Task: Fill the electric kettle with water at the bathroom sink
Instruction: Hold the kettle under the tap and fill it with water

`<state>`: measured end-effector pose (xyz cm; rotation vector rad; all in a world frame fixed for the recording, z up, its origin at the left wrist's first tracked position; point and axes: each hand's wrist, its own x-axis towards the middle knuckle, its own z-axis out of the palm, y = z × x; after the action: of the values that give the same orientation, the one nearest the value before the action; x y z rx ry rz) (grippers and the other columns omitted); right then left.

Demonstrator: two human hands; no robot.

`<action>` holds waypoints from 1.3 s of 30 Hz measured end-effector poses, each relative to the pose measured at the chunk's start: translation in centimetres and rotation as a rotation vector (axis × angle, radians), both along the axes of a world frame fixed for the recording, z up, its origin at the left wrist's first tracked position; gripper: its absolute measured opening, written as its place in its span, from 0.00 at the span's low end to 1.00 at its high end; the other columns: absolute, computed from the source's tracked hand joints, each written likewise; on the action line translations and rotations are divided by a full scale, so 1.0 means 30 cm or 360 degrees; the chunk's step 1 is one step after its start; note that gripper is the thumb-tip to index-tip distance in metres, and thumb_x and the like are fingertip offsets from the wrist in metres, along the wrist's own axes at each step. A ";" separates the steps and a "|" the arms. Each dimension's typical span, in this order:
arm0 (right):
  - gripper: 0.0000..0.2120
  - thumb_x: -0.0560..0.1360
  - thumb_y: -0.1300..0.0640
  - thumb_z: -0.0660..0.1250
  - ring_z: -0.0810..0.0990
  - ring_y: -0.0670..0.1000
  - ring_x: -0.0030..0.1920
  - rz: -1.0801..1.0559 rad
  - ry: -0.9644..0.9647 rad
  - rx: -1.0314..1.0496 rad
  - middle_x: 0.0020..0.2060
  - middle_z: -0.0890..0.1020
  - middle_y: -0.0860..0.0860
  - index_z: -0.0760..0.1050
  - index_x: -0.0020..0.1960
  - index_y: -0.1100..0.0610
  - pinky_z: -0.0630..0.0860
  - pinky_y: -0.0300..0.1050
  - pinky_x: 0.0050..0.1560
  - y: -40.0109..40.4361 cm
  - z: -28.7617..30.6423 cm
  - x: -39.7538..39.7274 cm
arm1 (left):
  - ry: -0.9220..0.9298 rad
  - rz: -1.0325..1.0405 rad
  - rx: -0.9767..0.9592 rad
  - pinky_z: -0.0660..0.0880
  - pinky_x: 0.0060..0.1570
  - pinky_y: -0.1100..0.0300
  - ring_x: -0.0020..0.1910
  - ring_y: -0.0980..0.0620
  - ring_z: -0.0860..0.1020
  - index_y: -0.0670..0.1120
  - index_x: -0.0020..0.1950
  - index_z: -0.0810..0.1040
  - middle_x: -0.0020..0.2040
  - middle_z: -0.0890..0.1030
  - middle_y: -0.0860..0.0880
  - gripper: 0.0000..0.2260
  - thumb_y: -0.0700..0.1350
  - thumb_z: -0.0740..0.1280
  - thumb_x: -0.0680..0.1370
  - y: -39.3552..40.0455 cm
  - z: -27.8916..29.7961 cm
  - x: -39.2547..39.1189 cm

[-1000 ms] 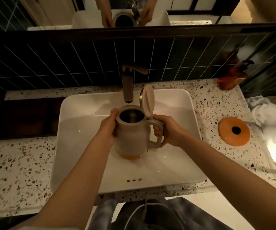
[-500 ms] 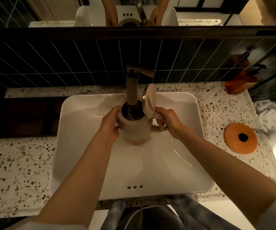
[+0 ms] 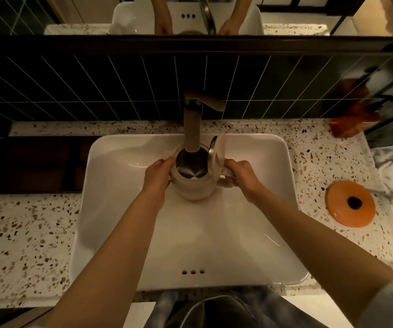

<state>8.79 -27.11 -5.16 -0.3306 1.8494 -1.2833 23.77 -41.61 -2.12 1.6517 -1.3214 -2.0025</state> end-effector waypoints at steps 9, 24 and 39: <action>0.18 0.77 0.54 0.62 0.68 0.46 0.25 0.0024 -0.0028 -0.0003 0.21 0.69 0.52 0.74 0.32 0.62 0.67 0.39 0.31 -0.003 -0.012 -0.013 | -0.0224 -0.0775 -0.1860 0.58 0.72 0.55 0.77 0.48 0.59 0.45 0.76 0.64 0.76 0.65 0.46 0.22 0.46 0.60 0.82 -0.065 0.128 -0.161; 0.18 0.77 0.55 0.62 0.66 0.46 0.22 -0.0004 -0.0034 -0.0051 0.23 0.68 0.55 0.72 0.31 0.63 0.67 0.35 0.27 -0.008 -0.006 -0.017 | -0.0664 -0.1449 -0.2657 0.73 0.63 0.43 0.64 0.37 0.76 0.43 0.62 0.80 0.60 0.82 0.43 0.21 0.54 0.60 0.77 -0.113 0.118 -0.388; 0.20 0.77 0.53 0.62 0.67 0.46 0.23 0.0011 -0.0014 -0.0024 0.22 0.68 0.55 0.71 0.30 0.62 0.66 0.37 0.29 -0.010 -0.011 -0.022 | -0.0211 -0.1039 -0.2107 0.60 0.72 0.46 0.72 0.41 0.69 0.44 0.68 0.75 0.69 0.76 0.43 0.21 0.52 0.64 0.79 -0.127 0.166 -0.379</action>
<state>8.13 -27.43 -5.48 -0.3382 1.8306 -1.2926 12.38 -45.41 2.86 0.7125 -2.5774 -0.6509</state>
